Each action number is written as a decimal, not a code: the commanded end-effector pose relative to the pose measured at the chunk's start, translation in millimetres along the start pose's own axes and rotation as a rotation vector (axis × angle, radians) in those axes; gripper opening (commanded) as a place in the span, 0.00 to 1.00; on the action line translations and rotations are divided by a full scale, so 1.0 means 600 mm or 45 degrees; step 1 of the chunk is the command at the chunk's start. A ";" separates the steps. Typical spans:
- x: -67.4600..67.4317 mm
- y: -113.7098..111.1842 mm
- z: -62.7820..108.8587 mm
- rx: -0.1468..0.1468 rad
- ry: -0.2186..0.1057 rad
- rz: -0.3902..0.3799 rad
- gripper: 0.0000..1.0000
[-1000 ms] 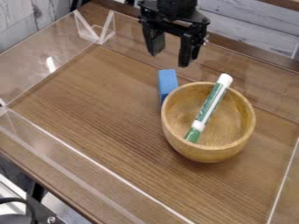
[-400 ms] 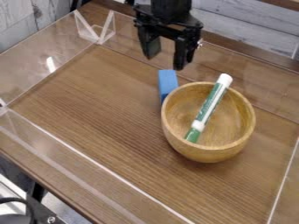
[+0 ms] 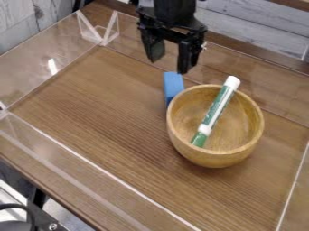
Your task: Put the blue block in the brown bowl
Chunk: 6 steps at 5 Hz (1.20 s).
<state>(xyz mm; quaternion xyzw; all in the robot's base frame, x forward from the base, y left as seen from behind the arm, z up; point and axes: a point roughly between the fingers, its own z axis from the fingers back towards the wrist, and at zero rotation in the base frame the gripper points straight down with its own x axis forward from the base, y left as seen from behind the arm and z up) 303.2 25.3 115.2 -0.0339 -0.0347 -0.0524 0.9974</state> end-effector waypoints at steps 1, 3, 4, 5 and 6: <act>0.008 0.007 0.014 0.011 -0.059 0.004 1.00; 0.010 0.011 -0.001 0.007 -0.063 0.001 1.00; 0.011 0.012 -0.007 0.005 -0.064 0.001 1.00; 0.011 0.013 -0.012 0.003 -0.065 0.003 1.00; 0.012 0.014 -0.017 0.002 -0.066 0.006 1.00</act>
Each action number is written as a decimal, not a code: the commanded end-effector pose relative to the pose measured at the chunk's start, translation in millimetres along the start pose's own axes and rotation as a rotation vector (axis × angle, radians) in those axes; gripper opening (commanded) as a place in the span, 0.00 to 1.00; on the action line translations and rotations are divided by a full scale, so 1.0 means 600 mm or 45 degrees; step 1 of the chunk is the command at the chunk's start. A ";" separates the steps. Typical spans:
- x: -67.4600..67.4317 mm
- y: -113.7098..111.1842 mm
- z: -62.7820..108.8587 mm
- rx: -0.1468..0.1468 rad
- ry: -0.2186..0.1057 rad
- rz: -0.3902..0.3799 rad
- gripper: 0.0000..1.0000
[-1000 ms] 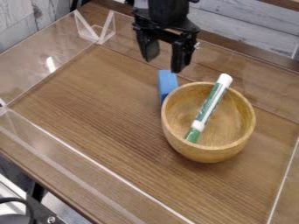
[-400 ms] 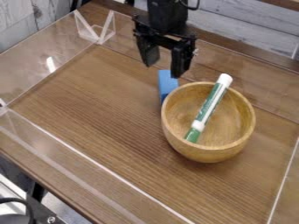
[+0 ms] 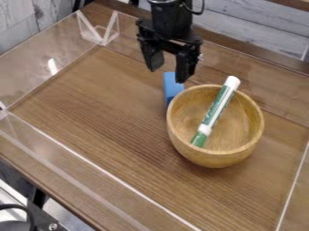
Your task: Put the blue block in the brown bowl
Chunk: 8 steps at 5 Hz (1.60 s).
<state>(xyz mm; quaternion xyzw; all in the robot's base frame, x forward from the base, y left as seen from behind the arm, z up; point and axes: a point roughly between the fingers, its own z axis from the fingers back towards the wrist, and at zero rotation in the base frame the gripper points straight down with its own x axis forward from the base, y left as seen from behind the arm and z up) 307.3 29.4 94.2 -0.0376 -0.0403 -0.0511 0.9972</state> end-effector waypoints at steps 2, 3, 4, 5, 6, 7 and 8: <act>0.014 0.006 0.002 0.007 -0.056 0.006 1.00; 0.018 0.006 -0.008 0.004 -0.061 0.005 1.00; 0.019 0.005 -0.017 -0.001 -0.062 0.005 1.00; 0.020 0.003 -0.024 -0.005 -0.064 0.005 1.00; 0.022 0.000 -0.032 -0.008 -0.068 0.002 1.00; 0.023 -0.003 -0.039 -0.011 -0.072 -0.002 1.00; 0.024 -0.006 -0.045 -0.014 -0.076 -0.006 1.00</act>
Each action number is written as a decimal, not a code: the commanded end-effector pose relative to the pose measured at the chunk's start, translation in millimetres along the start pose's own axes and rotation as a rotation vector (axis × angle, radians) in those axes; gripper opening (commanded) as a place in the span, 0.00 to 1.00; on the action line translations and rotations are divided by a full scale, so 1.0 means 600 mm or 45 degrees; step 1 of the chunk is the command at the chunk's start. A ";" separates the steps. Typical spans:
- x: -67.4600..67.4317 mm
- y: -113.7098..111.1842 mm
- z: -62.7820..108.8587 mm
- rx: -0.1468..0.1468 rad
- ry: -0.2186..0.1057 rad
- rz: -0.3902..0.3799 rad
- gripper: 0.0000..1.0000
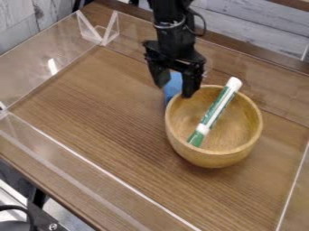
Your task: Put the blue block in the brown bowl
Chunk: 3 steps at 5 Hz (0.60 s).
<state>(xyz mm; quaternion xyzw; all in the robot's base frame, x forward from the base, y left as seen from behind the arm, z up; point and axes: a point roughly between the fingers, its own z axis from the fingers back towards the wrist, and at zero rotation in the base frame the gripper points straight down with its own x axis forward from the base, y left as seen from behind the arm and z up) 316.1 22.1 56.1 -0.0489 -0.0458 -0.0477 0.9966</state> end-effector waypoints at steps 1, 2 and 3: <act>0.014 -0.004 0.013 0.011 -0.066 -0.018 1.00; 0.014 -0.008 0.009 0.008 -0.068 -0.018 1.00; 0.013 -0.012 0.006 0.005 -0.071 -0.019 1.00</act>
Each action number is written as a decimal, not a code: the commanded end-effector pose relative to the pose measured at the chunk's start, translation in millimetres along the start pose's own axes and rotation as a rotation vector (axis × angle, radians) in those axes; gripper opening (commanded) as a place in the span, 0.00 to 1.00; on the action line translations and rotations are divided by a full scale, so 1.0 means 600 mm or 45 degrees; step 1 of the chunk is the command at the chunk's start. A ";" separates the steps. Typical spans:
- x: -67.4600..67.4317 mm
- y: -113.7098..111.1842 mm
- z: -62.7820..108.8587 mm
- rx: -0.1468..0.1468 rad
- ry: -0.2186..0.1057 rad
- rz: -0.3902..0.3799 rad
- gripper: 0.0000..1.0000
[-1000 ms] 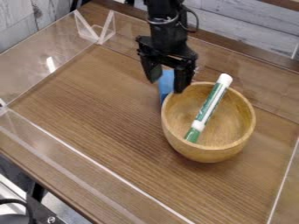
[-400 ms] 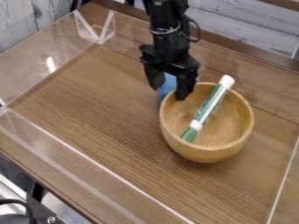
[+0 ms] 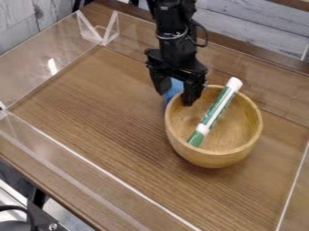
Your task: Put the blue block in the brown bowl
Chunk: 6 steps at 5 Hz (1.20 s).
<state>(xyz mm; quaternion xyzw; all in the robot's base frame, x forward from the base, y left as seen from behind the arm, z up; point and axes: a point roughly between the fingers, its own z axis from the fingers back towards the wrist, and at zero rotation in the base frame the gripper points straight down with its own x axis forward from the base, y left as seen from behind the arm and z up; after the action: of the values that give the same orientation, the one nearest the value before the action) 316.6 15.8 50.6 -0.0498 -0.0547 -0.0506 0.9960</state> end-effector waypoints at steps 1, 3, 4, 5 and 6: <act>0.011 -0.008 0.014 0.003 -0.051 -0.012 1.00; 0.008 -0.017 0.010 -0.003 -0.055 -0.013 1.00; 0.007 -0.022 0.008 -0.006 -0.057 -0.014 1.00; 0.006 -0.027 0.006 -0.009 -0.059 -0.014 1.00; 0.004 -0.032 0.004 -0.013 -0.060 -0.015 1.00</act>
<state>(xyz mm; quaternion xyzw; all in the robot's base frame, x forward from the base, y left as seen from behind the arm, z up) 314.5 2.2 47.3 -0.0545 -0.0651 -0.0477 0.9952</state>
